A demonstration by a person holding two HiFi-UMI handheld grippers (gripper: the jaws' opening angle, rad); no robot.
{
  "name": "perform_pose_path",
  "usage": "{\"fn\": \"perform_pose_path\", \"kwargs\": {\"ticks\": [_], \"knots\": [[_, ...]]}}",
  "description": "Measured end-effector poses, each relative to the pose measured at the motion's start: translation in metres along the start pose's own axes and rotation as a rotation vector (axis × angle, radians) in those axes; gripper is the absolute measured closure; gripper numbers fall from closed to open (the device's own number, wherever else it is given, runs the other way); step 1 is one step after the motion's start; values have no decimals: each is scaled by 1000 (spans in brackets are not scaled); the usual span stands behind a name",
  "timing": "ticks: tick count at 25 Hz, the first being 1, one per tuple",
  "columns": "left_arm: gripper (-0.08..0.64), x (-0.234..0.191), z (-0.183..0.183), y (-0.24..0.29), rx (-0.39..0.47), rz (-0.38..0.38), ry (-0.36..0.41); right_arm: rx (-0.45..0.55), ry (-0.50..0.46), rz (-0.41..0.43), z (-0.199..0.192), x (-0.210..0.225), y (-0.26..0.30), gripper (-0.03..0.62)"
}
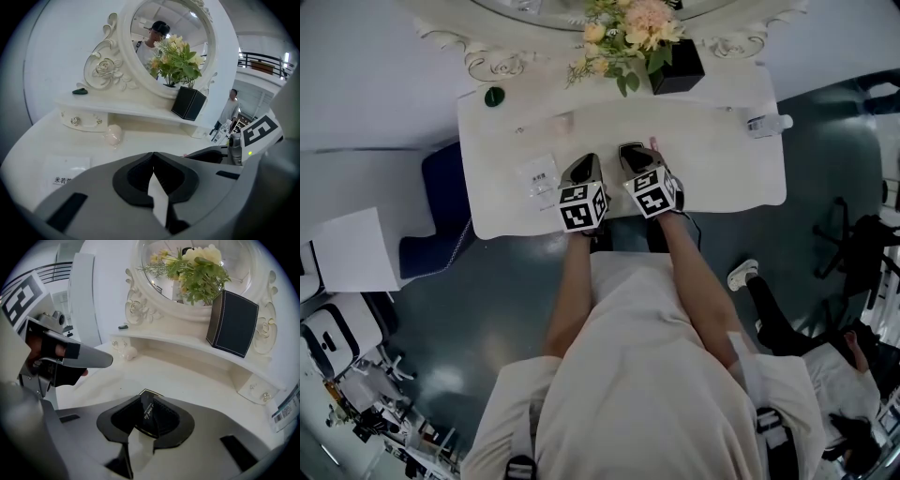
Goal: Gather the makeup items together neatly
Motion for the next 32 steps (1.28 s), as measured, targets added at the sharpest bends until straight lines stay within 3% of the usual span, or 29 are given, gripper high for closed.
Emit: {"fn": "perform_pose_path", "kwargs": {"ticks": [5, 16, 23, 32], "knots": [[545, -13, -1, -8, 7, 13, -3, 72, 68, 4, 9, -6, -4, 469], [545, -101, -6, -51, 27, 90, -43, 97, -27, 107, 60, -108, 38, 495], [545, -163, -19, -85, 21, 137, -53, 65, -50, 176, 77, -175, 73, 538], [545, -200, -26, -103, 20, 125, -61, -41, -117, 205, 76, -227, 106, 543]]}}
Point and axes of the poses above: the fingertips, and each gripper's own axes: y forward along the fingers, x to its right, z out of its top, the point moved 3 cm from there along -y, backward along the fingers, and after that the axes turned 5 degrees about z, right-handed, at the moved point
